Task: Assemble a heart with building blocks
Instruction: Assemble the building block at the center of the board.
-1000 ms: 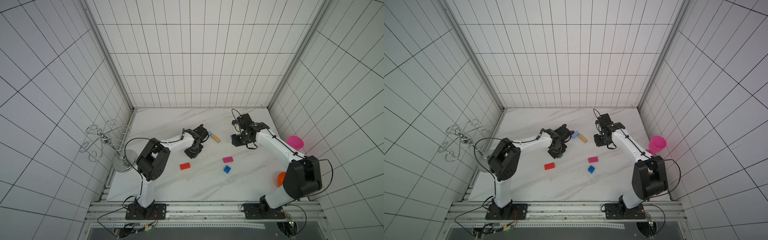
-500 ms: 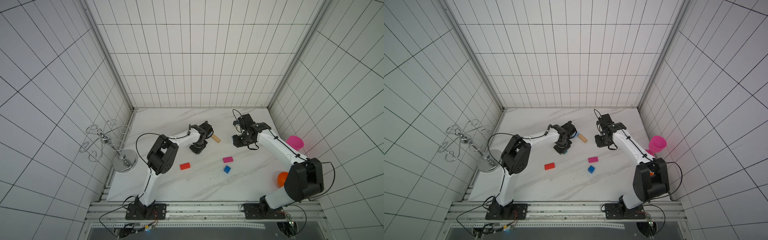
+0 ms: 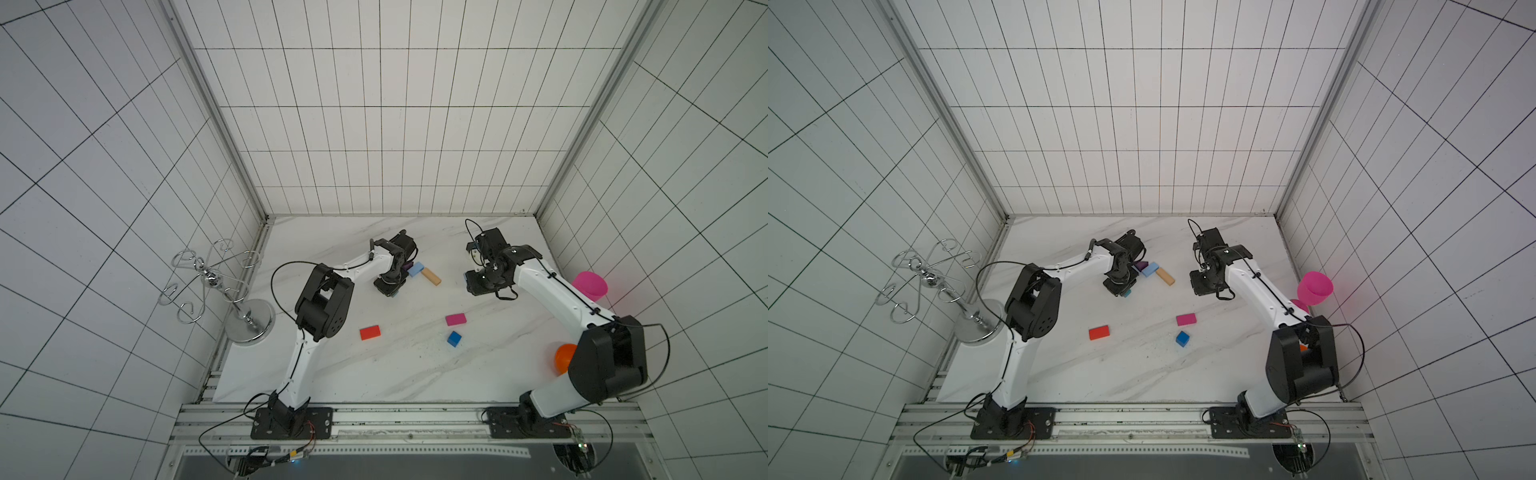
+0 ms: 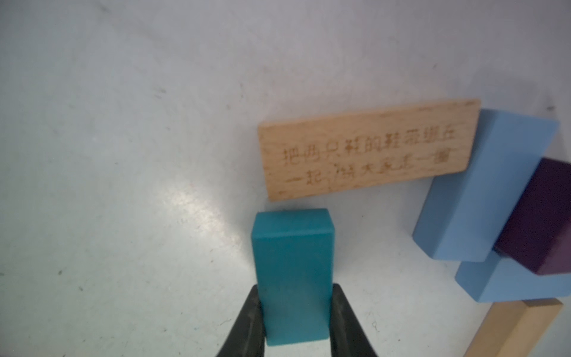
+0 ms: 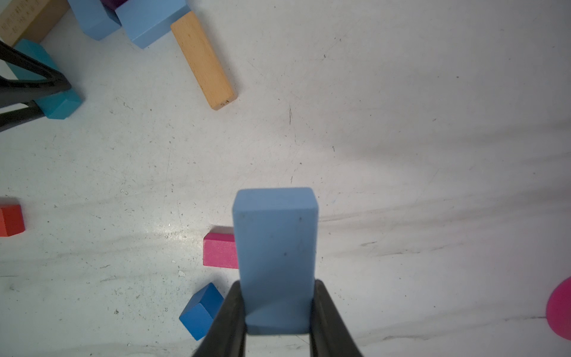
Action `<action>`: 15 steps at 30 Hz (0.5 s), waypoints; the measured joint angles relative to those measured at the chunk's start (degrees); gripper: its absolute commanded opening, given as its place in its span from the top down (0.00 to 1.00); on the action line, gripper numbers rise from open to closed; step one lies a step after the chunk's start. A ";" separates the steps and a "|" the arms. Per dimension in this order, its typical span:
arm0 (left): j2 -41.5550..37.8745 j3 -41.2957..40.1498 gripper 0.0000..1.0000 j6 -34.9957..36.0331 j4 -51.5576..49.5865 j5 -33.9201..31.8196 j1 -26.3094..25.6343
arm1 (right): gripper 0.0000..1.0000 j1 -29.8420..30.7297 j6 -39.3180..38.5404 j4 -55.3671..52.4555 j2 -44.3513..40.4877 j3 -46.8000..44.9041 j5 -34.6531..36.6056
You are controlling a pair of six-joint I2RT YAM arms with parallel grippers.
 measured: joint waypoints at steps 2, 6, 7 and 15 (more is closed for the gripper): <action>0.48 0.20 0.76 0.24 0.04 0.11 0.15 | 1.00 0.00 0.02 -0.02 0.35 0.00 0.00; 0.90 0.72 0.77 0.44 -0.22 0.22 0.20 | 1.00 0.00 0.02 0.00 1.16 0.00 0.00; 0.92 0.72 0.77 0.44 -0.20 0.24 0.20 | 1.00 0.00 0.02 -0.02 1.31 0.00 -0.02; 2.10 2.80 0.77 0.66 -1.44 0.39 0.24 | 1.00 0.00 0.00 0.02 1.73 0.00 -0.20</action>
